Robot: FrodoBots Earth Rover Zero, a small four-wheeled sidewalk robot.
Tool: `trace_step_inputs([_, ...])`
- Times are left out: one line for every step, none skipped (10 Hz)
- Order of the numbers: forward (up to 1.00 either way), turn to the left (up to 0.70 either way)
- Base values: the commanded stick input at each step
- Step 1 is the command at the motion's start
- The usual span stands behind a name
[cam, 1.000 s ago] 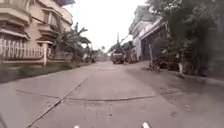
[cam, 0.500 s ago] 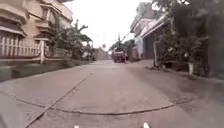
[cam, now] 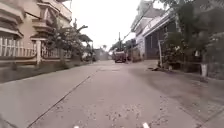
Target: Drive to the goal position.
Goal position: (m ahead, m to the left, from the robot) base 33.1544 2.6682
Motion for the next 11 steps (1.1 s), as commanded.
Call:
trace_step_inputs([0.85,0.01])
trace_step_inputs([0.85,0.01])
trace_step_inputs([0.85,0.01])
trace_step_inputs([0.85,0.01])
trace_step_inputs([0.85,0.01])
trace_step_inputs([0.85,0.01])
trace_step_inputs([0.85,0.01])
trace_step_inputs([0.85,0.01])
trace_step_inputs([0.85,0.01])
trace_step_inputs([0.85,0.01])
trace_step_inputs([0.85,0.01])
